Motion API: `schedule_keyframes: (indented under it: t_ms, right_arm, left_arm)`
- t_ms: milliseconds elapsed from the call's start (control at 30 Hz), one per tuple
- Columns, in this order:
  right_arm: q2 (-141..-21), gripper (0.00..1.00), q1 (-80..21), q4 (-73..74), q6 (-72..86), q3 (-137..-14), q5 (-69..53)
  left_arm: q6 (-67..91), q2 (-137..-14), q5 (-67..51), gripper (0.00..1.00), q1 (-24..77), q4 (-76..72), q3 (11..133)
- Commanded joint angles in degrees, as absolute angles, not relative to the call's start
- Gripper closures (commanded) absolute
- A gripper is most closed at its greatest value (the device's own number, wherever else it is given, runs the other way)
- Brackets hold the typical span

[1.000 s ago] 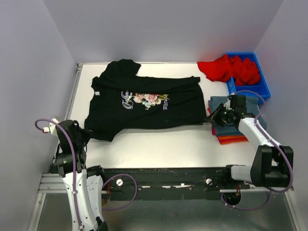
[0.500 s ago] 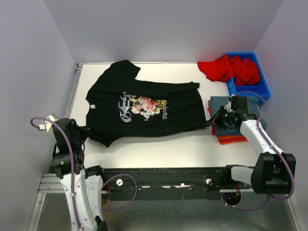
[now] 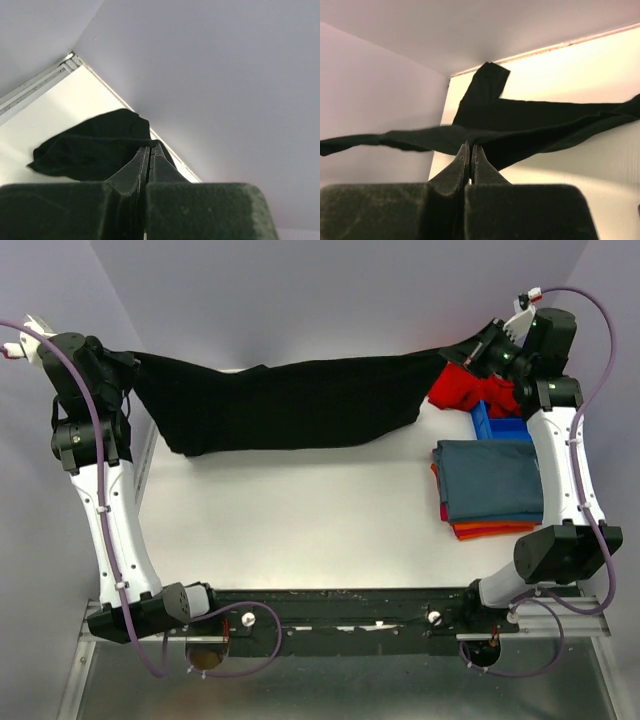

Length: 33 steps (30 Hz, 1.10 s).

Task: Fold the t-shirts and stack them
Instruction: Fold the flattened tshirt in 1/3 of the way

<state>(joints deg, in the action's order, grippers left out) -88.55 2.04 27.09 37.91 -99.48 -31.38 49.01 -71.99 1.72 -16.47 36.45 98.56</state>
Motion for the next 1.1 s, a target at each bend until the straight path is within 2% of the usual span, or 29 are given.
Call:
schedule_keyframes:
  t_ms: [0, 233, 367, 533, 700, 900, 1067]
  right_arm:
    - [-89.4, 0.99, 2.1, 31.9, 38.9, -99.2, -36.5]
    - [-78.7, 0.99, 2.1, 28.4, 37.3, -77.9, -37.5]
    - [-71.7, 0.99, 2.1, 31.8, 35.9, -66.4, -31.3]
    - [-62.3, 0.99, 2.1, 37.3, 35.8, -52.4, -23.1]
    - [-54.8, 0.99, 2.1, 41.5, 37.0, -41.8, -17.2]
    - [-54.5, 0.99, 2.0, 37.2, 38.2, -37.4, -19.9]
    - [-61.6, 0.99, 2.1, 37.4, 37.3, -42.9, -15.6]
  left_arm:
    - [48.1, -68.9, 5.3, 1.0, -16.6, 39.5, 100.3]
    - [45.8, -53.1, 6.3, 1.0, -16.6, 41.4, 82.9]
    - [42.9, -44.1, 5.9, 1.0, -16.6, 46.6, 72.1]
    - [39.4, -38.4, 11.3, 1.0, -16.6, 59.7, 66.3]
    - [41.4, -30.7, 3.6, 1.0, -16.6, 62.9, 58.4]
    - [47.4, -30.4, 0.2, 1.0, -16.6, 57.6, 46.9]
    - [48.2, -38.0, 0.6, 1.0, -16.6, 49.9, 47.2]
